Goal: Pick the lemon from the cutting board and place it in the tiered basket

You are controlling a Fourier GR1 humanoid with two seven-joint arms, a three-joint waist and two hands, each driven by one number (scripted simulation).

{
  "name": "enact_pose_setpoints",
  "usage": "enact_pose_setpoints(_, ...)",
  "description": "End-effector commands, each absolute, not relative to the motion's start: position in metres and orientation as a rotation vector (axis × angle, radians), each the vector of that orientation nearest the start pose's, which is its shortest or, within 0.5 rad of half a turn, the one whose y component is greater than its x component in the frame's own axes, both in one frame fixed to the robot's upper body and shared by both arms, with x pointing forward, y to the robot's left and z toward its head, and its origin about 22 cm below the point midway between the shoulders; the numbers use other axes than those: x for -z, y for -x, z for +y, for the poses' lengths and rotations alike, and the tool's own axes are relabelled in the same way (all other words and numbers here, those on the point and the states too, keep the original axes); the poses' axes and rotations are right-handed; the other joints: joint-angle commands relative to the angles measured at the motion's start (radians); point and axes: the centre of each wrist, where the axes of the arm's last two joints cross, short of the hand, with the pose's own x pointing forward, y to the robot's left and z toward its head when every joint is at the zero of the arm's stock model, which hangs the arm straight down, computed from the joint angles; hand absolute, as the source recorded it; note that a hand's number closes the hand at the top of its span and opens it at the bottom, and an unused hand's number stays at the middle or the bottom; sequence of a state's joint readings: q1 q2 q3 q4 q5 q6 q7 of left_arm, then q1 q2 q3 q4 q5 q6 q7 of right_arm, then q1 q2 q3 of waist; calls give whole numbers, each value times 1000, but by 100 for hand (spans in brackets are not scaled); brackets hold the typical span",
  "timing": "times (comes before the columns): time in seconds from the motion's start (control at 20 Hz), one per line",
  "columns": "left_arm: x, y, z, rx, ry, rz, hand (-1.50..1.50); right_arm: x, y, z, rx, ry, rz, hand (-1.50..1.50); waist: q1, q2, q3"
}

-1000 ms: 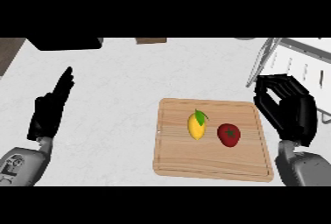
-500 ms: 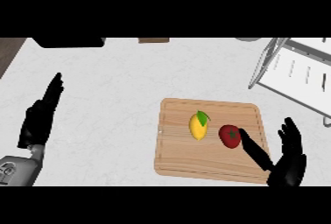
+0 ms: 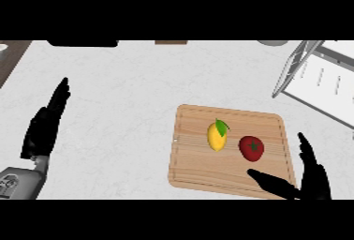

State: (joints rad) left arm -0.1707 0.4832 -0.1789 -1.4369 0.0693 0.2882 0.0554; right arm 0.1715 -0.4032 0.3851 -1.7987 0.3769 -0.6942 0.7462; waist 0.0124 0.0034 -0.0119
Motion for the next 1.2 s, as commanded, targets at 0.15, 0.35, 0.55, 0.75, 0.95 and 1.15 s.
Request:
enact_pose_setpoints(0.15,-39,-284,286,261,-415,-1543,0,-97,-224,-211,-94,764,-888,-150,12,-2,4)
enact_pose_setpoints(0.35,-36,-281,300,246,-416,-1538,0,-117,-237,-200,-123,761,-764,-150,5,-5,6)
enact_pose_setpoints(0.55,-46,-284,297,253,-415,-1533,0,-102,-255,-178,-137,690,-695,-150,5,-5,9)
enact_pose_setpoints(0.75,-39,-286,291,233,-418,-1540,0,-98,-278,-177,-184,703,-628,-150,0,-2,8)
enact_pose_setpoints(0.95,-41,-280,298,251,-433,-1541,0,-91,-292,-160,-203,696,-598,-150,1,-5,9)
enact_pose_setpoints(1.15,-32,-276,294,237,-429,-1544,0,-81,-289,-139,-228,690,-580,-150,-6,-7,9)
